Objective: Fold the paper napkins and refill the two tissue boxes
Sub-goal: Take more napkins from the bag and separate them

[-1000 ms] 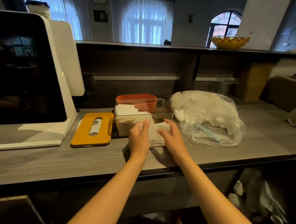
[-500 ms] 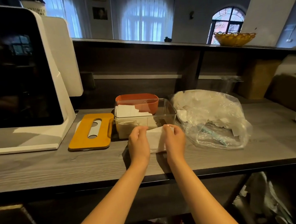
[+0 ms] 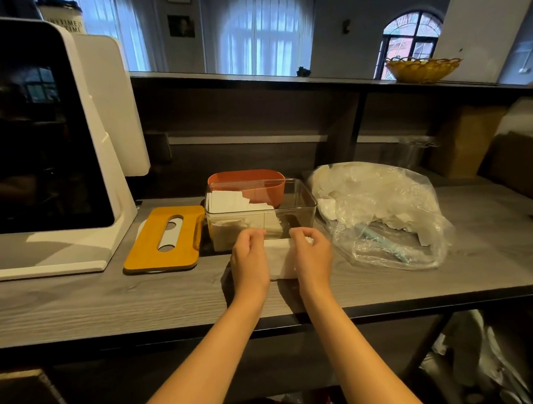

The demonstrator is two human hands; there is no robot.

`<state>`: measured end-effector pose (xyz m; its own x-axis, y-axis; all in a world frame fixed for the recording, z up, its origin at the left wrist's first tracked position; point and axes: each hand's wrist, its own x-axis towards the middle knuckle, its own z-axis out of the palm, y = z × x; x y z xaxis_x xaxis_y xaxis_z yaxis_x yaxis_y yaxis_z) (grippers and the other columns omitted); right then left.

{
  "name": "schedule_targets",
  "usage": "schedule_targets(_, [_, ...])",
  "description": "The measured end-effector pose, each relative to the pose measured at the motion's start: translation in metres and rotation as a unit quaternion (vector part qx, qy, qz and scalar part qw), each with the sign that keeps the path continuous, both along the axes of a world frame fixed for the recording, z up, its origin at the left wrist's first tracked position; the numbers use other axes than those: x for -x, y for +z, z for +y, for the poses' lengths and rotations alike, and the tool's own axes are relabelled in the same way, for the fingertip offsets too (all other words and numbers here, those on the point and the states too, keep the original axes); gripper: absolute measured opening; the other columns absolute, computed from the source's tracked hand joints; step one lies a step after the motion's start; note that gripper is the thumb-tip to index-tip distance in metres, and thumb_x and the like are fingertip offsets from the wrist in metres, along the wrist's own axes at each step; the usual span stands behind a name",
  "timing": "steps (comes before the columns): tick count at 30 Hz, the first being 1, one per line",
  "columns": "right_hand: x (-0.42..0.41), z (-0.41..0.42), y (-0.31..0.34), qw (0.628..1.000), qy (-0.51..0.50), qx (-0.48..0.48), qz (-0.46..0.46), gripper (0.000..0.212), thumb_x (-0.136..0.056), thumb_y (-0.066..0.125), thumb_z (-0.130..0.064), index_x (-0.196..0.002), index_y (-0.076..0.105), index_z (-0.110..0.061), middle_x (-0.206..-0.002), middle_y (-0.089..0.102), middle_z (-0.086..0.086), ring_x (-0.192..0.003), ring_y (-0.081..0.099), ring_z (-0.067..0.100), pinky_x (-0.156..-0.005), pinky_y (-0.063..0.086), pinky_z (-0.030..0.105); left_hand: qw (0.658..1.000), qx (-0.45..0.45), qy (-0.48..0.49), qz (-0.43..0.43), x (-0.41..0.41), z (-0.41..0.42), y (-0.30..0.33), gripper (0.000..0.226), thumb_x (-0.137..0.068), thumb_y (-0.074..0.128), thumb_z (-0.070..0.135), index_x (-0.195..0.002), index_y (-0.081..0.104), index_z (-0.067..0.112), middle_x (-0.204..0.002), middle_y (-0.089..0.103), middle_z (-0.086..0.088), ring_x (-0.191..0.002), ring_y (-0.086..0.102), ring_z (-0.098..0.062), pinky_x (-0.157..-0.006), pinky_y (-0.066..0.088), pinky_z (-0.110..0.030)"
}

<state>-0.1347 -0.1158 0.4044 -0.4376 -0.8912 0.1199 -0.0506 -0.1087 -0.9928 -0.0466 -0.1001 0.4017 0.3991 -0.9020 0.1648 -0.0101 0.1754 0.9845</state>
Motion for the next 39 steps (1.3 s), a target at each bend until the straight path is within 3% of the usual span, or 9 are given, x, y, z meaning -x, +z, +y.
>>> schedule_targets(5, [0.001, 0.000, 0.000, 1.000, 0.018, -0.007, 0.012, 0.014, -0.095, 0.058, -0.026, -0.102, 0.068, -0.019, -0.096, 0.065, -0.006, -0.090, 0.058, 0.009, -0.071, 0.046, 0.026, 1.000, -0.013, 0.002, 0.009, -0.001, -0.001, -0.001, 0.021, -0.105, 0.044, 0.032, -0.110, 0.062, 0.022, -0.102, 0.063, 0.002, -0.092, 0.062, -0.015, -0.070, 0.055, -0.031])
schedule_targets(9, [-0.001, 0.000, -0.001, 0.999, 0.006, -0.016, 0.029, 0.015, -0.094, 0.057, -0.025, -0.101, 0.068, -0.017, -0.095, 0.065, -0.004, -0.091, 0.060, 0.013, -0.067, 0.045, 0.026, 1.000, -0.009, 0.003, 0.000, -0.001, 0.000, 0.000, 0.021, -0.104, 0.046, 0.031, -0.106, 0.063, 0.019, -0.099, 0.064, -0.002, -0.091, 0.062, -0.016, -0.069, 0.051, -0.027])
schedule_targets(15, [-0.004, 0.002, -0.002, 0.998, 0.030, 0.001, 0.056, 0.037, -0.094, 0.061, -0.026, -0.060, 0.054, -0.014, -0.059, 0.051, -0.002, -0.061, 0.047, 0.014, -0.060, 0.037, 0.031, 0.997, -0.010, 0.069, -0.045, 0.000, -0.001, 0.003, 0.017, -0.101, 0.053, 0.020, -0.091, 0.065, 0.013, -0.085, 0.064, -0.002, -0.078, 0.057, -0.011, -0.064, 0.045, -0.023])
schedule_targets(18, [-0.001, 0.003, 0.000, 0.999, 0.025, -0.001, 0.034, 0.041, -0.094, 0.059, -0.023, -0.057, 0.045, -0.014, -0.055, 0.039, 0.001, -0.057, 0.037, 0.015, -0.057, 0.031, 0.032, 0.994, -0.003, 0.102, -0.046, -0.001, 0.000, 0.003, 0.020, -0.100, 0.054, 0.016, -0.085, 0.064, 0.007, -0.074, 0.059, -0.003, -0.066, 0.051, -0.010, -0.059, 0.042, -0.022])
schedule_targets(21, [-0.003, 0.004, 0.003, 0.997, 0.052, 0.004, 0.057, 0.039, -0.095, 0.059, -0.027, -0.061, 0.051, -0.010, -0.062, 0.050, 0.008, -0.061, 0.046, 0.017, -0.059, 0.036, 0.032, 0.992, -0.023, 0.083, -0.087, 0.001, 0.000, 0.003, 0.024, -0.101, 0.053, 0.022, -0.084, 0.065, 0.011, -0.076, 0.062, -0.001, -0.069, 0.055, -0.012, -0.061, 0.047, -0.031])
schedule_targets(29, [-0.002, 0.016, 0.006, 0.995, 0.005, 0.069, 0.075, 0.059, -0.101, 0.054, -0.036, -0.046, 0.044, -0.019, -0.038, 0.041, -0.011, -0.039, 0.040, 0.004, -0.043, 0.029, 0.017, 0.988, 0.011, 0.071, -0.136, 0.002, 0.005, 0.002, 0.044, -0.102, 0.054, 0.033, -0.069, 0.064, 0.007, -0.065, 0.064, -0.008, -0.064, 0.063, -0.021, -0.055, 0.045, -0.031])
schedule_targets(31, [-0.001, 0.021, 0.009, 0.991, 0.068, 0.095, 0.072, 0.049, -0.102, 0.054, -0.033, -0.055, 0.055, -0.020, -0.048, 0.055, -0.013, -0.048, 0.051, 0.001, -0.048, 0.036, 0.014, 0.990, 0.007, 0.096, -0.100, -0.002, 0.006, 0.004, 0.041, -0.102, 0.054, 0.036, -0.072, 0.066, 0.011, -0.069, 0.067, -0.001, -0.068, 0.066, -0.013, -0.058, 0.052, -0.029])
schedule_targets(34, [-0.003, 0.027, 0.007, 0.966, 0.196, 0.114, 0.122, 0.015, -0.095, 0.055, -0.028, -0.099, 0.066, -0.018, -0.092, 0.067, -0.006, -0.084, 0.063, 0.005, -0.068, 0.050, 0.019, 0.985, -0.033, 0.169, -0.002, -0.016, 0.003, 0.013, 0.041, -0.104, 0.051, 0.036, -0.071, 0.063, 0.015, -0.071, 0.066, 0.001, -0.072, 0.066, -0.015, -0.057, 0.049, -0.028])
schedule_targets(39, [-0.009, 0.029, 0.008, 0.944, 0.262, 0.113, 0.167, 0.036, -0.091, 0.058, -0.003, -0.117, 0.057, -0.030, -0.110, 0.063, -0.008, -0.101, 0.061, 0.003, -0.081, 0.057, 0.024, 0.990, -0.059, 0.120, -0.033, -0.044, 0.002, 0.018, 0.043, -0.104, 0.048, 0.041, -0.089, 0.070, 0.008, -0.084, 0.068, -0.006, -0.080, 0.065, -0.022, -0.056, 0.044, -0.026])
